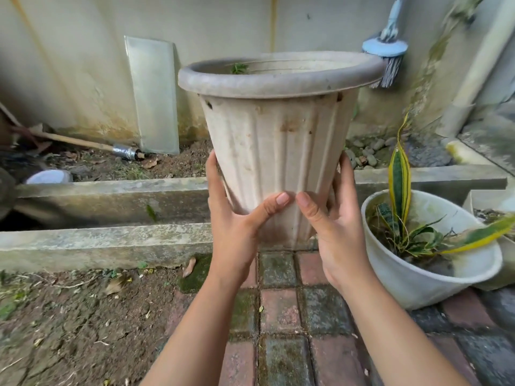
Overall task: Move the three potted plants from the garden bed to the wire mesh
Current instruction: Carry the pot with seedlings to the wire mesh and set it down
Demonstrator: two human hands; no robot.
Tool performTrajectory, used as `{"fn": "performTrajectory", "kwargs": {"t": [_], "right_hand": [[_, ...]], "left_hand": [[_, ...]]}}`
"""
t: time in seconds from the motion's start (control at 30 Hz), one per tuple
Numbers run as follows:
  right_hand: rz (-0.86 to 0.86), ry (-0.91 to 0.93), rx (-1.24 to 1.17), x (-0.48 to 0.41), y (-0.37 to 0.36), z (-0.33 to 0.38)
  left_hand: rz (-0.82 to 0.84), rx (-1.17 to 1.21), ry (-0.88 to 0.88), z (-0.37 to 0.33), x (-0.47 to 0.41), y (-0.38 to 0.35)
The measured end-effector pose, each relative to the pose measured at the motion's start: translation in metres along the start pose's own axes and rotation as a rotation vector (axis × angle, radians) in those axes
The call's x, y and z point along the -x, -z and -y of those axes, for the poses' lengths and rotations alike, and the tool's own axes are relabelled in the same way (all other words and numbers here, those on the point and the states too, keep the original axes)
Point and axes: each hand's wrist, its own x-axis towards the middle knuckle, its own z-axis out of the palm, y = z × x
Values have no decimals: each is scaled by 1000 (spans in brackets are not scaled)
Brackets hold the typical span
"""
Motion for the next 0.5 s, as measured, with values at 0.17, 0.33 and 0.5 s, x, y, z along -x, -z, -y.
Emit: {"fn": "performTrajectory", "kwargs": {"t": [0.17, 0.33, 0.5], "right_hand": [[-29, -58, 12, -38, -31, 101], [-38, -167, 21, -73, -68, 249], [-39, -202, 74, -125, -99, 444]], "left_hand": [[41, -22, 26, -106, -32, -11], [90, -75, 64, -255, -66, -16], [125, -45, 115, -444, -96, -47]]}}
